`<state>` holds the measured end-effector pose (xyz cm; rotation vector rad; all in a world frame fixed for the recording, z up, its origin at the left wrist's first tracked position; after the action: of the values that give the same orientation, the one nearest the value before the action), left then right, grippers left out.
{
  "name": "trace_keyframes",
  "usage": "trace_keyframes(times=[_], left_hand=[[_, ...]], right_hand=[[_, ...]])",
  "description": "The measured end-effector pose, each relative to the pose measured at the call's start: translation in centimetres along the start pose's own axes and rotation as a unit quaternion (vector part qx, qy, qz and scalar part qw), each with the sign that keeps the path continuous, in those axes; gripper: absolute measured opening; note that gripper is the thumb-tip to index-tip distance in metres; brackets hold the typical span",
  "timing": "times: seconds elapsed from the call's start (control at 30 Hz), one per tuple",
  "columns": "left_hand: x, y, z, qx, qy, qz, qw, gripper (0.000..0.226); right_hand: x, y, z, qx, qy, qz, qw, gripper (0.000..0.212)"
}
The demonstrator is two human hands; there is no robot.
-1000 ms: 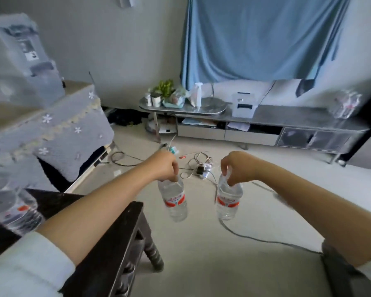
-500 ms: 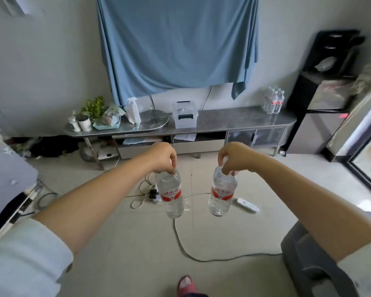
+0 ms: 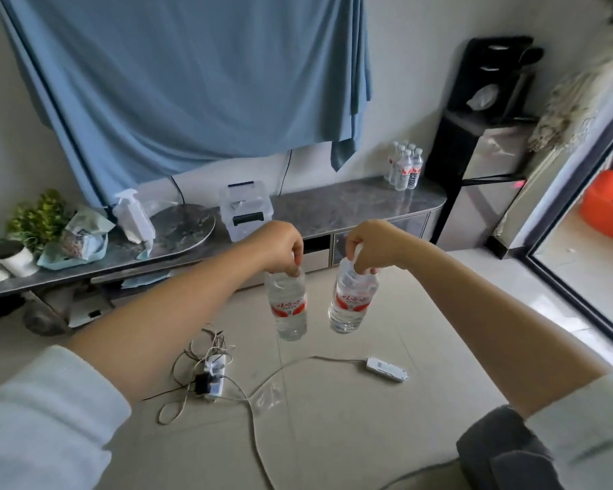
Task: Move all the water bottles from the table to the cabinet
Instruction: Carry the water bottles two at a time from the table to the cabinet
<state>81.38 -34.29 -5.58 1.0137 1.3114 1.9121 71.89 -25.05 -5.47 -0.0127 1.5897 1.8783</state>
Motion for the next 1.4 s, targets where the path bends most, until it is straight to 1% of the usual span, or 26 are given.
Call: trace_keyframes(times=[0.17, 0.23, 0.3, 0.4, 0.5, 0.57, 0.63, 0.7, 0.8, 1.0, 1.2, 1.33, 1.4], left_hand=[[0.4, 1.8, -9.1, 0.002, -0.024, -0.006, 1.000, 0.018], [0.5, 1.9, -12.8, -0.008, -0.027, -0.001, 1.000, 0.017], [0.7, 2.1, -16.8, -0.013, -0.029, 0.001, 0.999, 0.015], [1.3, 2.6, -22.9, -0.028, -0.026, -0.001, 0.999, 0.014], [2.5, 3.3, -29.1, -0.042, -0.025, -0.007, 0.999, 0.012], [3.2, 3.8, -32.7, -0.048, -0.023, -0.015, 0.998, 0.013], [4.2, 4.5, -37.0, -0.041, -0.023, -0.019, 0.999, 0.014], [5.2, 5.1, -40.7, -0.033, -0.027, -0.019, 0.999, 0.015], [6.9, 6.2, -46.3, -0.019, -0.034, -0.019, 0.999, 0.016], [9.7, 8.1, -56.0, 0.009, -0.059, -0.007, 0.998, 0.016], [11.3, 9.0, -66.0, 0.005, -0.092, 0.004, 0.996, 0.018], [12.0, 9.1, -73.1, -0.010, -0.120, -0.006, 0.993, 0.017], [12.2, 9.0, -76.6, -0.024, -0.131, -0.001, 0.991, 0.017]], right_hand=[[4.6, 3.6, -7.2, 0.037, -0.027, -0.024, 0.999, 0.013], [6.6, 4.7, -10.1, 0.032, -0.037, -0.034, 0.998, 0.019], [9.0, 5.7, -13.2, 0.020, -0.054, -0.025, 0.998, 0.010], [12.9, 7.5, -17.5, 0.004, -0.061, -0.014, 0.998, 0.015], [16.4, 10.0, -21.1, -0.017, -0.046, 0.005, 0.999, 0.016], [18.2, 11.6, -23.1, -0.034, -0.028, 0.043, 0.998, 0.022], [20.4, 14.0, -25.7, -0.036, -0.012, 0.074, 0.997, 0.026], [22.7, 16.1, -28.2, -0.031, -0.009, 0.082, 0.996, 0.027], [26.6, 18.8, -31.6, -0.028, -0.027, 0.078, 0.996, 0.027], [33.2, 23.0, -37.7, 0.008, -0.062, 0.043, 0.997, 0.022], [39.3, 26.6, -44.2, 0.012, -0.103, 0.026, 0.994, 0.021], [43.0, 28.9, -48.6, -0.017, -0.126, 0.040, 0.991, 0.021], [44.6, 30.1, -50.8, -0.018, -0.134, 0.045, 0.990, 0.020]])
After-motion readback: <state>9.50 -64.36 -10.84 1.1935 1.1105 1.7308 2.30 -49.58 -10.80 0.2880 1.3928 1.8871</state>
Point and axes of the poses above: each hand's wrist, its own z-axis away from the middle knuckle, its own y-axis out of the back of the hand, x = y × z, the point moved 6 cm from there along -z, towards the middle knuckle, and after that the axes turned 1 degree about y, right-handed, at the moved point
